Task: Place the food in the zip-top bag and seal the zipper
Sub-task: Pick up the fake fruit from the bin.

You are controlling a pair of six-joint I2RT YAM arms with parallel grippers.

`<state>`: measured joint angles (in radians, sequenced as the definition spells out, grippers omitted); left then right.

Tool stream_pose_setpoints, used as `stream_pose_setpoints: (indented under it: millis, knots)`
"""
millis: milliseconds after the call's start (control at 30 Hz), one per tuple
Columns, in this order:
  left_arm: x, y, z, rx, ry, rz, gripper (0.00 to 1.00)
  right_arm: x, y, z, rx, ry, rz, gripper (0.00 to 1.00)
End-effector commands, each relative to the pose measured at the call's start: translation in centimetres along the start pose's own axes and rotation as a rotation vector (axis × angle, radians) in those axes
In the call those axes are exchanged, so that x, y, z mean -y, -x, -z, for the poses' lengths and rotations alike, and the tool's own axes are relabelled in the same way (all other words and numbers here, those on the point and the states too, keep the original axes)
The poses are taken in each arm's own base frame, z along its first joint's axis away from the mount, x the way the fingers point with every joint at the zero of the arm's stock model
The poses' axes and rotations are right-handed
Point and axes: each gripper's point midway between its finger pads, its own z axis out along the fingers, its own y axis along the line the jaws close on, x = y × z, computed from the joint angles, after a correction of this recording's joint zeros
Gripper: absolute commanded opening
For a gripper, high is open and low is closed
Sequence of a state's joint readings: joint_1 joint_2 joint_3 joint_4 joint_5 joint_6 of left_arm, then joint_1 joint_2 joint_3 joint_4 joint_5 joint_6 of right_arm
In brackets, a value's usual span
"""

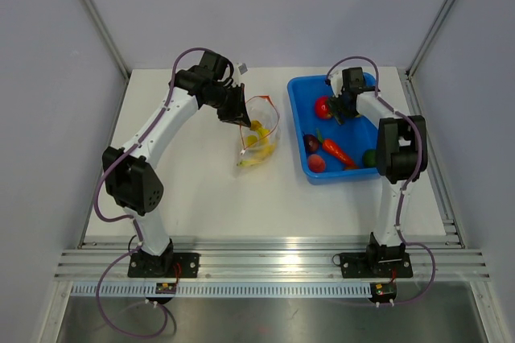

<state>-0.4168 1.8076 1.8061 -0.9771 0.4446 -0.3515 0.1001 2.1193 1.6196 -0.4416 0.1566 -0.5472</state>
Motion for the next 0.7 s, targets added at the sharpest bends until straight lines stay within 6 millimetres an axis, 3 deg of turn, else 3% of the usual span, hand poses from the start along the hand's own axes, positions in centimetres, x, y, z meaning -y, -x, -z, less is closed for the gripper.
stream_pose_setpoints:
  millis: [0, 167, 467, 667]
  knots:
    - [1.6, 1.2, 2.2, 0.066, -0.039, -0.029, 0.0, 0.7, 1.0, -1.2, 0.052, 0.023, 0.076, 0.86]
    - [1.5, 1.3, 1.9, 0.058, -0.041, -0.022, 0.0, 1.0, 0.8, -2.2, 0.093, 0.012, 0.055, 0.85]
    - [1.5, 1.2, 1.3, 0.05, -0.05, -0.012, 0.0, 1.2, 3.8, 0.8, 0.287, 0.018, 0.15, 0.84]
    - [1.4, 1.0, 1.1, 0.036, -0.05, -0.011, 0.0, 1.4, 5.3, 0.5, 0.333, 0.034, 0.199, 0.84]
